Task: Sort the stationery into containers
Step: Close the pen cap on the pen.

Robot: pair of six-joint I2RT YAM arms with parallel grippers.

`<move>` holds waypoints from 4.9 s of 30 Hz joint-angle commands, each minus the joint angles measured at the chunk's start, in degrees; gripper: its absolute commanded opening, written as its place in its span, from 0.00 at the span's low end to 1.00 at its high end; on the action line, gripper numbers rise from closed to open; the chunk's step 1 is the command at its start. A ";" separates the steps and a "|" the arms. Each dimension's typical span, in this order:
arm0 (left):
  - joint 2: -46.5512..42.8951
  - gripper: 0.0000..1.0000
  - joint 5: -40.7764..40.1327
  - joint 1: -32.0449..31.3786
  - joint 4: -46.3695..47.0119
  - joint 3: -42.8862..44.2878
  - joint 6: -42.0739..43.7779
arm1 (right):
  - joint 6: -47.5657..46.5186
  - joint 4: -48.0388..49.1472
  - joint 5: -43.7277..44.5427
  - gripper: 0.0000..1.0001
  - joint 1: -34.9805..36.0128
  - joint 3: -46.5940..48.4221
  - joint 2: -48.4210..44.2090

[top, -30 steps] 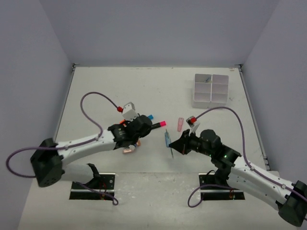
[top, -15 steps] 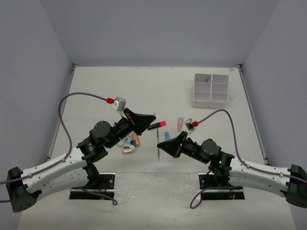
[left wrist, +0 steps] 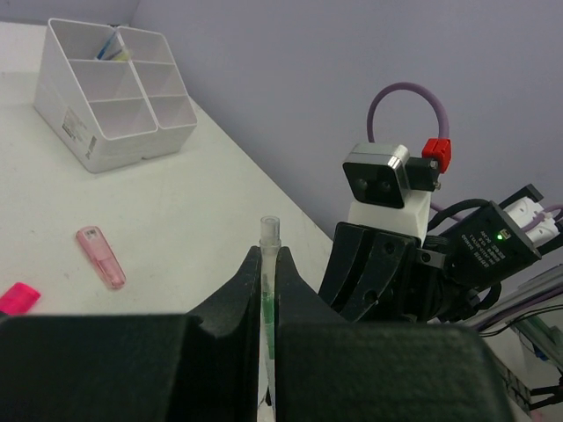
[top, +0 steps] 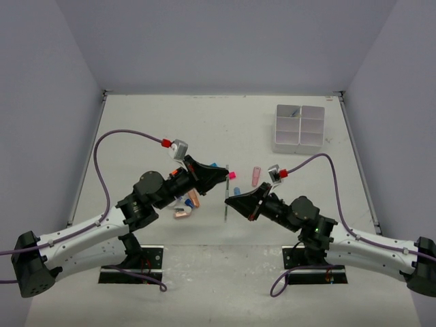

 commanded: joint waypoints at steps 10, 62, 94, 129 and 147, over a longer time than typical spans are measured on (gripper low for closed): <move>0.82 0.00 -0.57 0.14 3.96 0.83 0.88 | -1.05 0.05 1.08 0.00 0.33 1.75 -1.27; 1.69 0.00 3.67 0.07 8.55 -1.79 -1.48 | -9.10 -8.45 8.73 0.00 0.69 13.88 -1.91; -1.19 0.00 4.97 0.10 -1.87 6.48 6.02 | -20.14 -10.32 -5.69 0.11 -0.81 26.00 11.40; -1.01 0.47 1.29 0.14 -10.98 18.25 14.15 | -22.50 -14.49 -9.27 0.00 -0.88 28.25 14.92; -1.55 0.00 6.43 0.05 -7.78 8.41 7.56 | -26.89 -22.44 -5.68 0.00 -4.66 44.35 18.22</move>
